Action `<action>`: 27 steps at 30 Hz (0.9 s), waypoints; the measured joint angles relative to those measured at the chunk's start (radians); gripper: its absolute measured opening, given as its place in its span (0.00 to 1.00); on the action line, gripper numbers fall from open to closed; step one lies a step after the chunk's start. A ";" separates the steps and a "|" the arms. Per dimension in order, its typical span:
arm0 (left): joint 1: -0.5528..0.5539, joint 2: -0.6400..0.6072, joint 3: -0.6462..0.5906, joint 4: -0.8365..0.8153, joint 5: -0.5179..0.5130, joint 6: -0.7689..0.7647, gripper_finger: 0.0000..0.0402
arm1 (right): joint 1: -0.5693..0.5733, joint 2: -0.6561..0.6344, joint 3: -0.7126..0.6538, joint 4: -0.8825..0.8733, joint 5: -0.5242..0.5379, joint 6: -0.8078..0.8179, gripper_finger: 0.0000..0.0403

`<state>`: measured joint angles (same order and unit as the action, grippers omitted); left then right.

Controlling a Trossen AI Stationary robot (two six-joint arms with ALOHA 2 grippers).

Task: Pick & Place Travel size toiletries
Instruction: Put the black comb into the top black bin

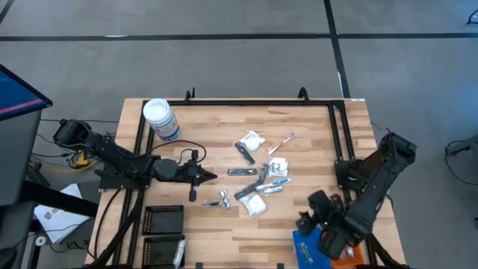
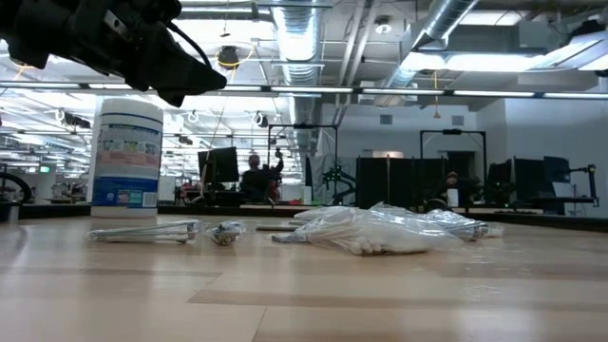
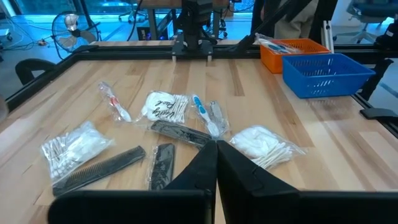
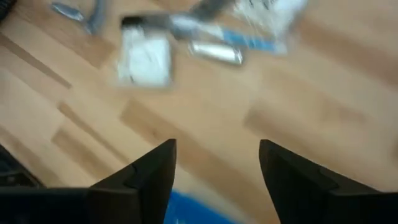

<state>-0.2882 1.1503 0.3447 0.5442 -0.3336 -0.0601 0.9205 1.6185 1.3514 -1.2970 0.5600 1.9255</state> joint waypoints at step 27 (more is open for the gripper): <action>-0.035 0.072 0.000 -0.001 0.047 -0.156 0.01 | -0.346 0.017 0.000 0.262 0.140 -0.907 0.28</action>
<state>-0.3227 1.2228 0.3443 0.5434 -0.2867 -0.2157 0.5746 1.6356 1.3510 -1.0348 0.6997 1.0181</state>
